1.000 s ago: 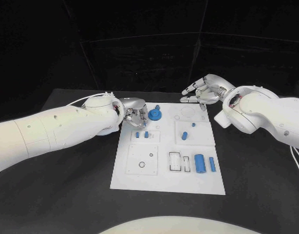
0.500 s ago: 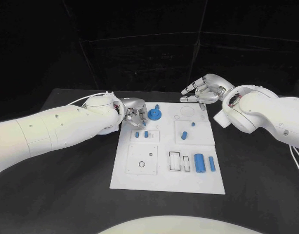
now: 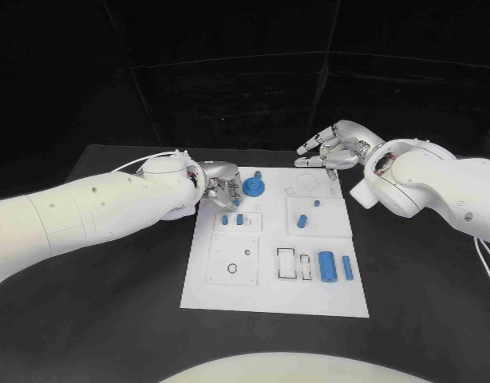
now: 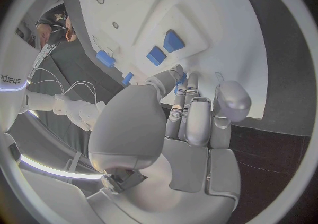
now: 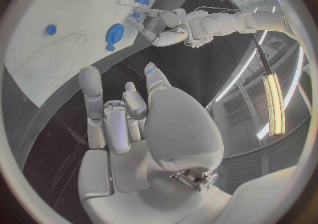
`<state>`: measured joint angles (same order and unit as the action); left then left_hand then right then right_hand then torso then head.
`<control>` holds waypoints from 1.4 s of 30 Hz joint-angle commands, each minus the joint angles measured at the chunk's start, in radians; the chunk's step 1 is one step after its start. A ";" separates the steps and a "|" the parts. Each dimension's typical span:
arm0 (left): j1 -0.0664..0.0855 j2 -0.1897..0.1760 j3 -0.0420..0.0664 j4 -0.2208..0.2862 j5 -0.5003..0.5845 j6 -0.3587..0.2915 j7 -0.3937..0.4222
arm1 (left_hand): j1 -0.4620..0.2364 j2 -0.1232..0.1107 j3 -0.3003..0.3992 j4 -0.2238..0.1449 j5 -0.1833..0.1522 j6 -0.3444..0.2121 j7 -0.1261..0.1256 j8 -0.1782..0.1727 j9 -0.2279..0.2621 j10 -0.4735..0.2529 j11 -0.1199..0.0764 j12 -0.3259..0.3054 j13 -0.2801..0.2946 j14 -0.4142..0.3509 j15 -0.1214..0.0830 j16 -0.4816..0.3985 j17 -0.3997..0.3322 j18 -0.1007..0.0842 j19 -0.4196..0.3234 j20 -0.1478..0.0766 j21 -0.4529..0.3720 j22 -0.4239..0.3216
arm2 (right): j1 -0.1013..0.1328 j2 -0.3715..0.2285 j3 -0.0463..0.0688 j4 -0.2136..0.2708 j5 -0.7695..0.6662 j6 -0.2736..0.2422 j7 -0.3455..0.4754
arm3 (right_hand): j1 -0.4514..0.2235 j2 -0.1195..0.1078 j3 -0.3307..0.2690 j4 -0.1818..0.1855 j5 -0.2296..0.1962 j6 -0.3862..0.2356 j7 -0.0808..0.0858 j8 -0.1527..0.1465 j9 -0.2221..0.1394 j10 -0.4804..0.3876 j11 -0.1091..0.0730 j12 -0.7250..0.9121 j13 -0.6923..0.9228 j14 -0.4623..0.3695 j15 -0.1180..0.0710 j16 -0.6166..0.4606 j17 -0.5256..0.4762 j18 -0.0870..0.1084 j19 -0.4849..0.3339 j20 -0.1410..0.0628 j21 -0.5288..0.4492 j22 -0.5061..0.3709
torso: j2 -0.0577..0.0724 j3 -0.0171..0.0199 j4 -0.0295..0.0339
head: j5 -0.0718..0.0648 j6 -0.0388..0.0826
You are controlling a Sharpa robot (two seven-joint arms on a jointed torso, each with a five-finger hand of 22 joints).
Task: Assemble the parts on the task board
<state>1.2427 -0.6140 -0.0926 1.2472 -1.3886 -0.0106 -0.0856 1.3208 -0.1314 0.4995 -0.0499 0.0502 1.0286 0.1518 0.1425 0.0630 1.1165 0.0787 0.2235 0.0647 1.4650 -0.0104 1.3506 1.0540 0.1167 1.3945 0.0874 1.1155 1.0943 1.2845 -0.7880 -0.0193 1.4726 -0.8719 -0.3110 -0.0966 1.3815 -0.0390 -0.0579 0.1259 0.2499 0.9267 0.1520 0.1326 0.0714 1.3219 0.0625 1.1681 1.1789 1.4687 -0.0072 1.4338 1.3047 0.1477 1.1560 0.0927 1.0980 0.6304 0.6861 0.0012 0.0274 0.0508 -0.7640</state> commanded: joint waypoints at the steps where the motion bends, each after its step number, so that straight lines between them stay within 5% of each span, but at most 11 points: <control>1: 0.001 0.002 0.001 0.001 0.001 0.006 -0.002 | -0.005 -0.006 -0.005 0.001 -0.001 -0.012 -0.001 -0.008 0.000 -0.001 0.005 -0.009 0.001 0.013 0.007 -0.006 -0.002 -0.008 0.002 0.008 -0.002 0.002 | 0.002 0.001 0.001 0.000 -0.002 0.008 0.007 | 0.000 0.008 -0.002 0.001 0.005 -0.006 -0.001 0.004 -0.001 -0.005 0.000 -0.004 -0.001 0.045 -0.008 -0.007 0.000 0.014 -0.001 -0.001 -0.007 -0.002 | 0.000 -0.0002 0.0003 | 0.000 0.000; 7: 0.001 -0.001 0.001 0.000 0.001 0.001 -0.011 | -0.010 -0.021 -0.013 -0.001 -0.002 -0.055 0.012 -0.041 -0.002 -0.010 0.015 -0.024 0.000 0.012 0.013 -0.006 -0.007 -0.007 -0.002 0.012 -0.011 -0.005 | 0.002 0.001 0.000 -0.005 -0.002 0.009 0.002 | -0.001 0.009 -0.003 0.002 0.005 -0.007 -0.001 0.005 -0.001 -0.014 0.000 -0.017 -0.014 0.042 -0.008 -0.014 -0.012 0.017 -0.008 -0.001 -0.018 -0.021 | 0.000 0.0002 0.0003 | 0.001 -0.001; 12: 0.000 -0.011 0.001 0.000 0.001 -0.010 -0.016 | -0.014 -0.034 -0.027 -0.002 -0.001 -0.095 0.023 -0.071 0.000 -0.033 0.026 -0.041 -0.001 0.008 0.023 -0.010 -0.019 -0.003 -0.011 0.020 -0.028 -0.021 | 0.002 -0.001 0.000 -0.016 -0.012 0.007 -0.005 | 0.008 0.011 -0.008 0.006 0.005 -0.015 -0.002 0.011 -0.002 -0.157 -0.003 -0.260 -0.245 0.018 -0.010 -0.083 -0.104 0.035 -0.057 -0.003 -0.101 -0.140 | -0.001 -0.0006 0.0021 | 0.001 0.001; 20: 0.000 -0.046 0.002 0.007 0.005 -0.057 -0.007 | -0.006 -0.032 -0.039 -0.004 -0.001 -0.099 0.022 -0.075 0.003 -0.059 0.028 -0.054 -0.001 0.004 0.025 -0.011 -0.027 0.002 -0.020 0.025 -0.048 -0.038 | 0.002 -0.009 0.000 -0.051 -0.133 0.047 -0.015 | 0.068 0.019 0.014 0.002 -0.013 0.019 -0.004 0.036 0.003 -0.286 -0.004 -0.577 -0.529 0.018 -0.013 -0.127 -0.150 0.035 -0.040 -0.008 -0.131 -0.166 | -0.001 -0.0013 0.0022 | 0.001 0.004; 25: 0.002 -0.089 0.008 0.016 0.063 -0.132 0.039 | -0.005 -0.028 -0.052 -0.002 -0.001 -0.055 0.021 -0.056 0.010 -0.057 0.029 -0.049 0.003 -0.010 0.026 -0.035 -0.073 0.013 -0.041 0.027 -0.100 -0.087 | -0.006 -0.024 0.000 -0.067 -0.312 0.072 -0.006 | 0.130 0.017 0.060 -0.021 -0.042 0.081 -0.009 0.050 0.002 -0.267 -0.002 -0.740 -0.693 0.030 -0.013 -0.113 -0.131 0.028 -0.006 -0.011 -0.099 -0.116 | -0.002 0.0000 0.0003 | -0.001 0.011; 30: 0.005 -0.129 0.014 0.028 0.328 -0.219 0.149 | 0.001 -0.009 -0.043 0.001 0.000 0.005 0.022 -0.028 0.018 -0.029 0.025 -0.034 0.005 -0.029 0.023 -0.063 -0.127 0.024 -0.065 0.026 -0.154 -0.136 | -0.024 -0.044 0.000 -0.057 -0.496 0.087 -0.007 | 0.144 -0.004 0.096 -0.026 -0.049 0.113 -0.012 0.032 -0.005 -0.234 0.001 -0.837 -0.813 0.032 -0.011 -0.109 -0.126 0.024 0.001 -0.008 -0.084 -0.094 | -0.001 0.0008 -0.0012 | -0.014 0.023; 31: 0.005 -0.141 0.015 0.037 0.486 -0.261 0.210 | 0.002 -0.001 -0.035 0.003 0.000 0.010 0.023 -0.028 0.015 -0.027 0.026 -0.033 0.003 -0.060 0.024 -0.109 -0.208 0.037 -0.102 0.027 -0.227 -0.202 | -0.034 -0.052 0.000 -0.049 -0.561 0.090 -0.009 | 0.147 -0.009 0.105 -0.028 -0.048 0.117 -0.015 0.026 -0.005 -0.234 0.000 -0.855 -0.836 0.033 -0.011 -0.106 -0.123 0.023 0.004 -0.008 -0.079 -0.087 | -0.001 0.0007 -0.0024 | -0.022 0.027; 35: 0.004 -0.158 0.015 0.059 0.803 -0.306 0.341 | 0.000 0.007 -0.024 0.006 0.000 0.008 0.031 -0.033 0.008 -0.036 0.032 -0.035 0.001 -0.159 0.029 -0.254 -0.442 0.066 -0.197 0.030 -0.403 -0.355 | -0.057 -0.066 0.000 -0.032 -0.670 0.093 -0.017 | 0.146 -0.019 0.115 -0.029 -0.050 0.117 -0.017 0.015 -0.006 -0.236 0.002 -0.879 -0.868 0.033 -0.009 -0.104 -0.120 0.022 0.006 -0.007 -0.074 -0.079 | -0.001 0.0000 -0.0001 | -0.042 0.034; 42: 0.000 -0.189 0.014 0.118 1.167 -0.275 0.520 | -0.008 0.020 -0.030 0.014 0.000 0.013 0.023 -0.032 0.006 0.004 0.022 -0.005 0.010 -0.194 0.025 -0.299 -0.507 0.068 -0.216 0.030 -0.435 -0.374 | -0.100 -0.070 0.000 -0.016 -0.792 0.094 -0.026 | 0.139 -0.038 0.134 -0.026 -0.049 0.110 -0.010 -0.010 -0.006 -0.248 0.013 -0.921 -0.927 0.033 -0.002 -0.102 -0.119 0.021 0.004 -0.001 -0.070 -0.076 | -0.001 -0.0022 0.0006 | -0.057 0.043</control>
<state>1.2419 -0.8014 -0.0792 1.3574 -0.5170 -0.2636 0.2803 1.3113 -0.1192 0.4707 -0.0398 0.0502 1.0371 0.1772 0.1128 0.0701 1.1164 0.1010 0.2163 0.0741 1.2755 0.0143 1.0569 0.5492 0.1704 1.1854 0.1160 0.6852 0.7214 1.1837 -0.8595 -0.0200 1.4528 -1.5380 -0.2294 -0.1144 1.5237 -0.0684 0.0708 0.0979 0.2038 1.0397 0.1361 0.1265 0.0663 1.0752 0.0701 0.2517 0.2578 1.4687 -0.0147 1.3272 1.1848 0.1712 1.1565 0.0892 1.0252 0.5534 0.6854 0.0001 0.0269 -0.0026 -0.7225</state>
